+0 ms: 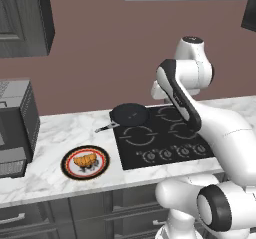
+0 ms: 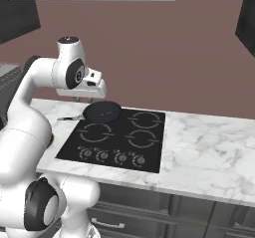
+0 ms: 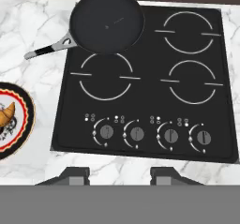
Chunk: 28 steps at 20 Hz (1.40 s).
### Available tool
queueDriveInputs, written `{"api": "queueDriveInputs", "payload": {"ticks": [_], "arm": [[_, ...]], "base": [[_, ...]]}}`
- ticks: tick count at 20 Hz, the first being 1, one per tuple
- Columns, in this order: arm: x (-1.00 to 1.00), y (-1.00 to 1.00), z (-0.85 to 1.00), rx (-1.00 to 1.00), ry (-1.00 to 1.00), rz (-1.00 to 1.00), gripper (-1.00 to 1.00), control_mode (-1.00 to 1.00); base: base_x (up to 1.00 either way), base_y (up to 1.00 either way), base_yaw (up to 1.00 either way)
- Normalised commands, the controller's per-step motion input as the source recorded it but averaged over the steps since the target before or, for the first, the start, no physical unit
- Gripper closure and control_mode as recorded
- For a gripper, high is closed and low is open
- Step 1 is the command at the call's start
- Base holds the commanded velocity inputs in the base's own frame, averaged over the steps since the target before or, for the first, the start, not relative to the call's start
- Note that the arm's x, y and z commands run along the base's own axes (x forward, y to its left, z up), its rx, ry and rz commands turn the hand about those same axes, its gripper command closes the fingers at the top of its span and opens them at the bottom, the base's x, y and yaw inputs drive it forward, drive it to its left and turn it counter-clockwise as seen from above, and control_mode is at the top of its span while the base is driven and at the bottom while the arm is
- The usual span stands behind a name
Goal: Pick the croissant and place it on the pan. Then turn on the stove to warm the croissant.
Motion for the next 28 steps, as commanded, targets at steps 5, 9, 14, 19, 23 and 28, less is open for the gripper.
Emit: {"api": "queueDriveInputs", "payload": {"ticks": [5,9,14,19,23,28], "arm": [[-0.08,0.06,-0.01,0.0,-0.06,0.0,-1.0,-1.0],[-0.23,0.15,-0.03,0.0,-0.11,0.0,-1.0,-1.0],[-0.26,0.17,-0.08,0.01,-0.04,-0.01,-1.0,-1.0],[-0.21,0.12,-0.1,0.06,0.0,-0.07,-1.0,-1.0],[-0.03,0.24,-0.1,0.06,0.0,-0.03,-1.0,-1.0],[0.0,0.29,-0.21,0.0,0.0,0.1,-1.0,-1.0]], "base": [[0.0,0.0,0.0],[0.0,0.0,0.0],[0.0,0.0,0.0],[0.0,0.0,0.0],[0.0,0.0,0.0],[0.0,0.0,0.0]]}}
